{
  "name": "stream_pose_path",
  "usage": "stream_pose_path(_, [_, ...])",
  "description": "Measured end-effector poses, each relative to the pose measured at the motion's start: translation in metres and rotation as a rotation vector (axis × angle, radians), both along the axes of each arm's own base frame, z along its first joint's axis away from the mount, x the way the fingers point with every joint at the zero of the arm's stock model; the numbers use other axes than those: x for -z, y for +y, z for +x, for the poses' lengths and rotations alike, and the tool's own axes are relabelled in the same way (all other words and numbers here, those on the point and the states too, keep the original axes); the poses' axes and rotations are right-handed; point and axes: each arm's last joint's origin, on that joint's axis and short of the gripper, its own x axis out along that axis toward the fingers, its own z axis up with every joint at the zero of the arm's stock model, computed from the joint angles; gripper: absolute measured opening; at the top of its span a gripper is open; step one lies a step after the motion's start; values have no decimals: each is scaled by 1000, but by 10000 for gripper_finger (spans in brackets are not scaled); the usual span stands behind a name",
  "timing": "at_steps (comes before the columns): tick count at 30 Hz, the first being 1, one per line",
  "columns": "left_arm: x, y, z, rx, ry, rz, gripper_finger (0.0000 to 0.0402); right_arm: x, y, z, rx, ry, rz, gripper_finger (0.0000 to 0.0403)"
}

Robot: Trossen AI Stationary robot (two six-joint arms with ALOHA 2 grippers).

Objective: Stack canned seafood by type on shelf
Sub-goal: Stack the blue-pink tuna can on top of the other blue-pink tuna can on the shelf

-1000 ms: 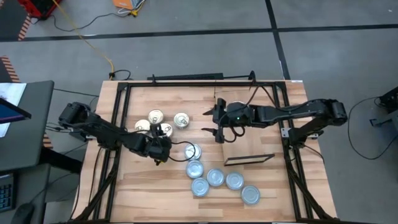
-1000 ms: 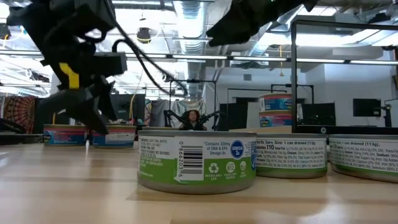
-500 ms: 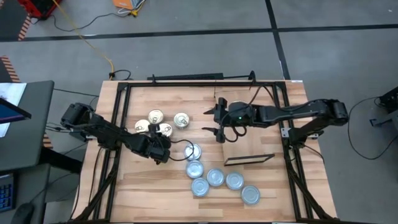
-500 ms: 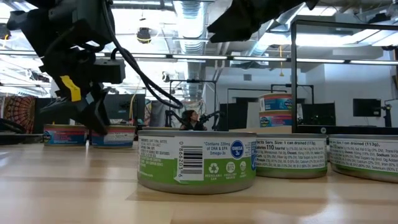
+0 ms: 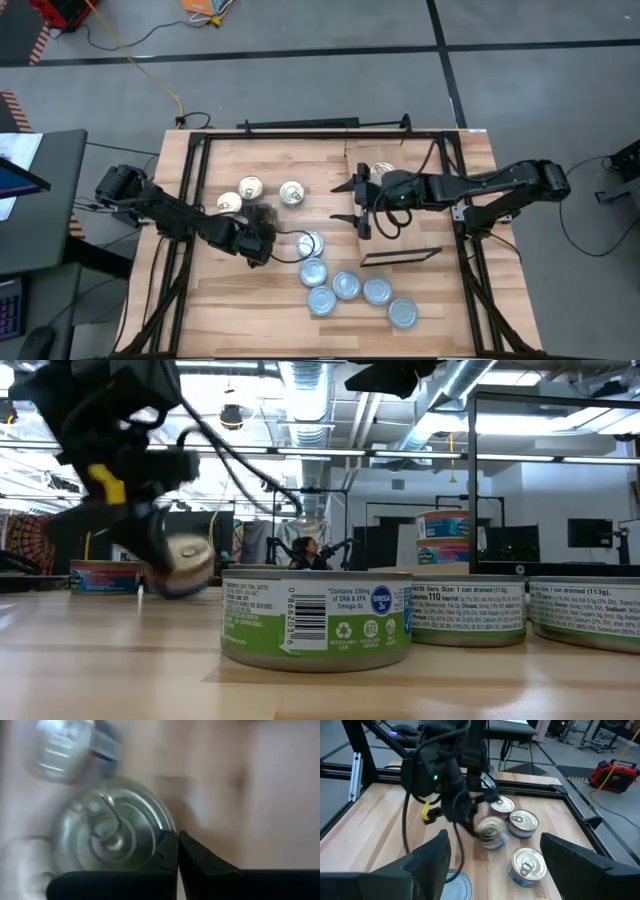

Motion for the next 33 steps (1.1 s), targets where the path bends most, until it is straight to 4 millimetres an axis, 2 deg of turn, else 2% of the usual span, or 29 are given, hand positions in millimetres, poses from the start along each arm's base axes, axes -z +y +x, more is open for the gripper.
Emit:
stream_pose_path(3, [5,-2,-5,3,47,-41,0,0,0,0,0,-1,1,329])
stream_pose_path(9, [2,-9,-5,-27,-8,-21,0,0,0,0,1,-2,0,329])
stream_pose_path(15, [-5,-13,-5,-39,-30,-82,0,1,0,0,0,6,-2,329])
stream_pose_path(20, [-26,-20,6,-54,-72,-187,9,1,0,0,0,11,-2,329])
stream_pose_path(24, [-51,-25,15,-18,-59,-198,37,4,-1,2,3,25,-3,329])
stream_pose_path(29, [-90,-29,26,78,-75,-130,94,7,-5,-1,19,67,7,329])
stream_pose_path(33, [-111,-29,33,165,-103,-61,159,8,-7,-2,30,89,11,329])
